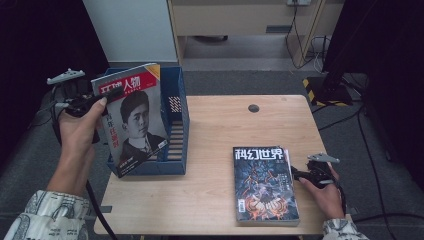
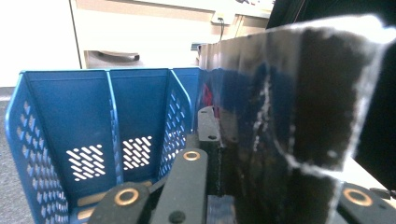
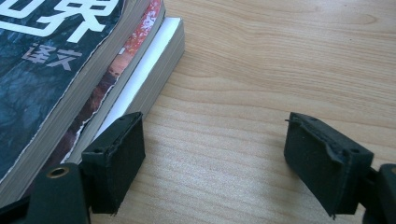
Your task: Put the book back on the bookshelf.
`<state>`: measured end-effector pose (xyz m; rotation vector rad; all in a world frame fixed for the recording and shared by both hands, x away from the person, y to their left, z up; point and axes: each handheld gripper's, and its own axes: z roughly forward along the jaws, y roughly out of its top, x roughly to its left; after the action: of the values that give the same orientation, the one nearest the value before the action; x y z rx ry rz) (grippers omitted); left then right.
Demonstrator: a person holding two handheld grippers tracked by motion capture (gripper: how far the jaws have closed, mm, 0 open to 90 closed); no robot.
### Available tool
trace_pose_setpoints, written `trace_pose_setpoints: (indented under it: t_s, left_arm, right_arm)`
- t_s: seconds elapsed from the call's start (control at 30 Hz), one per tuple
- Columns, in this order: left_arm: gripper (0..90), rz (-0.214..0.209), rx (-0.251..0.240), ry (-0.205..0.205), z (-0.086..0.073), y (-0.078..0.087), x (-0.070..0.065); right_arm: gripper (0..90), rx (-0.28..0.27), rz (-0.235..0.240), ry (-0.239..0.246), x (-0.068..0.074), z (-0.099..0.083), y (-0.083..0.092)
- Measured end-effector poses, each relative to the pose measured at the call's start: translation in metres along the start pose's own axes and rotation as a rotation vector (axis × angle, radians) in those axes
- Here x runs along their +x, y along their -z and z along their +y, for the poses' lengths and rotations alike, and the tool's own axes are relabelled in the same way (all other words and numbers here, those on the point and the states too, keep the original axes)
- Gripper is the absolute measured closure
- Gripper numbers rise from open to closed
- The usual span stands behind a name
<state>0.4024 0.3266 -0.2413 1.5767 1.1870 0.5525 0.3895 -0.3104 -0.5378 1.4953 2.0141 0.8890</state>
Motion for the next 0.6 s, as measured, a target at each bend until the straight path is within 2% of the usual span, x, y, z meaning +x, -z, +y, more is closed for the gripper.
trace_pose_setpoints:
  t_s: [0.37,0.6]
  left_arm:
    - [86.5,0.024,-0.01,0.019,0.0,0.012,0.014]
    - [86.4,0.041,-0.017,0.012,0.002,0.023,0.021]
  right_arm:
    - [20.5,0.0,0.0,0.001,0.0,0.0,0.0]
    - [20.5,0.0,0.001,0.001,0.0,0.0,0.0]
